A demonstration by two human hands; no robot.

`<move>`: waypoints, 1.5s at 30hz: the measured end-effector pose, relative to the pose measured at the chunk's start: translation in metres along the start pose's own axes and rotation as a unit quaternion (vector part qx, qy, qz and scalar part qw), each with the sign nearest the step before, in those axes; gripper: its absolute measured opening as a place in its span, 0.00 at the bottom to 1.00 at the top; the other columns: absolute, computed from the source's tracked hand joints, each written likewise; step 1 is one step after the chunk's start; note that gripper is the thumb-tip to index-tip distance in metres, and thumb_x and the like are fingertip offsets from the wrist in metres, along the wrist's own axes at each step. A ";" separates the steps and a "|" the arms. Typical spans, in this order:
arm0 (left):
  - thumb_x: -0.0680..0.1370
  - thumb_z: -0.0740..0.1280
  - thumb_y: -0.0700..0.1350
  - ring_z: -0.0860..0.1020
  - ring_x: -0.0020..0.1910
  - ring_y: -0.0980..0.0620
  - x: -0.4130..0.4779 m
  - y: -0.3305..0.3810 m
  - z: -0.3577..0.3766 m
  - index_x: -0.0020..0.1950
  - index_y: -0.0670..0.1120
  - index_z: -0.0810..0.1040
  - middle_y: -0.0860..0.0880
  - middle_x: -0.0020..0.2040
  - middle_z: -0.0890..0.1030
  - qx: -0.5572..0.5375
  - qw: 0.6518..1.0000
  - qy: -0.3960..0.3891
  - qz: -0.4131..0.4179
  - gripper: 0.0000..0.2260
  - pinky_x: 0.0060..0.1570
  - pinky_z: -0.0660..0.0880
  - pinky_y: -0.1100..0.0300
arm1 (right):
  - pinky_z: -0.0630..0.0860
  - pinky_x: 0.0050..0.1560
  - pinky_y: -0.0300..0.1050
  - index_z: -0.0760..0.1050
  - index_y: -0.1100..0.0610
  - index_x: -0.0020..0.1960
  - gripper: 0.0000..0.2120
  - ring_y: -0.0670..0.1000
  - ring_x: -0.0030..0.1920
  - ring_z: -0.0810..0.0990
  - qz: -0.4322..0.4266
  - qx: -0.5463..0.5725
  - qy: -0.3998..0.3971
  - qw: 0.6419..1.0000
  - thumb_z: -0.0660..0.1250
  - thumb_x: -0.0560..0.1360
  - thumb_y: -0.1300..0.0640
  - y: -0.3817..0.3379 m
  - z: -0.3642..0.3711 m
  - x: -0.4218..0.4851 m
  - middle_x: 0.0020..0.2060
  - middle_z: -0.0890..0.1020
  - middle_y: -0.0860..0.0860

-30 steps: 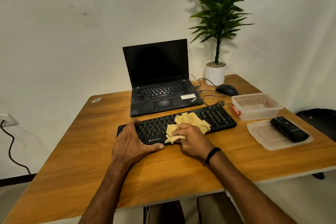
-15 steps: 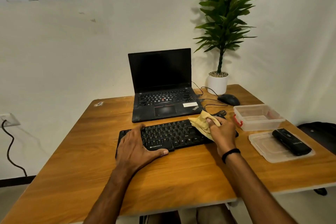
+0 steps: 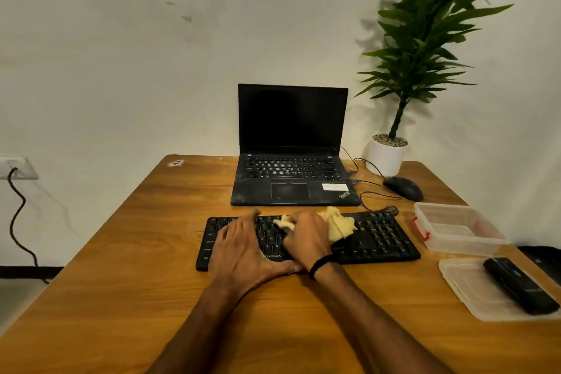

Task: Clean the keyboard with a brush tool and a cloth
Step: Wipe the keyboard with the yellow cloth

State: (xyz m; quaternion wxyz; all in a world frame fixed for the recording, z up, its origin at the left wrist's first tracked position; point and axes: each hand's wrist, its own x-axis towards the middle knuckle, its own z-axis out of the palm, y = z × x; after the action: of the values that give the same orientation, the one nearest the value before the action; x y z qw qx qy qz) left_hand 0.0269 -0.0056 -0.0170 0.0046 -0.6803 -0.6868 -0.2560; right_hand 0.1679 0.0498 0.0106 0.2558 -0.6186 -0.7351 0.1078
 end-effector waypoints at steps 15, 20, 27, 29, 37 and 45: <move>0.58 0.60 0.87 0.69 0.72 0.53 0.001 -0.001 0.000 0.78 0.49 0.55 0.52 0.72 0.70 -0.017 1.000 -0.006 0.004 0.60 0.77 0.59 0.53 | 0.71 0.51 0.34 0.81 0.51 0.58 0.12 0.44 0.50 0.74 -0.031 0.045 -0.015 0.998 0.69 0.76 0.61 0.001 0.001 -0.001 0.52 0.80 0.47; 0.59 0.60 0.85 0.69 0.72 0.53 0.000 0.000 0.000 0.77 0.49 0.55 0.52 0.70 0.71 -0.027 1.000 -0.008 0.001 0.58 0.77 0.58 0.54 | 0.74 0.58 0.43 0.80 0.58 0.58 0.11 0.53 0.58 0.74 0.027 -0.047 0.066 0.996 0.68 0.76 0.61 -0.021 0.012 0.012 0.57 0.77 0.56; 0.55 0.59 0.88 0.66 0.75 0.51 -0.001 -0.003 -0.002 0.80 0.50 0.53 0.50 0.75 0.67 -0.030 0.999 -0.017 -0.012 0.65 0.78 0.58 0.54 | 0.70 0.40 0.29 0.82 0.52 0.58 0.12 0.43 0.46 0.76 -0.046 0.024 -0.058 0.997 0.70 0.76 0.61 0.001 -0.021 0.007 0.52 0.84 0.48; 0.54 0.59 0.89 0.66 0.74 0.51 0.000 -0.003 -0.001 0.79 0.51 0.52 0.50 0.75 0.67 -0.032 0.999 -0.014 -0.015 0.64 0.78 0.59 0.53 | 0.71 0.38 0.30 0.82 0.52 0.57 0.11 0.44 0.43 0.77 0.035 0.016 0.053 0.998 0.71 0.76 0.60 0.011 -0.030 0.024 0.50 0.84 0.50; 0.56 0.59 0.86 0.68 0.68 0.52 -0.002 -0.003 0.001 0.78 0.49 0.51 0.50 0.70 0.66 -0.032 0.999 0.002 -0.007 0.61 0.74 0.64 0.55 | 0.75 0.51 0.45 0.83 0.54 0.58 0.16 0.54 0.51 0.77 -0.181 -0.005 -0.054 0.982 0.66 0.75 0.68 -0.027 0.021 0.020 0.47 0.80 0.54; 0.53 0.60 0.88 0.68 0.66 0.53 -0.001 -0.002 -0.005 0.79 0.51 0.47 0.50 0.69 0.62 -0.026 0.999 -0.022 -0.024 0.65 0.70 0.69 0.56 | 0.74 0.60 0.44 0.79 0.57 0.63 0.17 0.53 0.59 0.76 -0.132 -0.057 -0.017 0.989 0.66 0.76 0.67 0.009 0.003 0.029 0.55 0.79 0.53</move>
State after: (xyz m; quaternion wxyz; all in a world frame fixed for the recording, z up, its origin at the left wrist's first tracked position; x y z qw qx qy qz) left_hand 0.0229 -0.0084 -0.0138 -0.0340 -0.6688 -0.6961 -0.2588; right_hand 0.1712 0.0797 0.0110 0.2195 -0.5273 -0.8197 0.0420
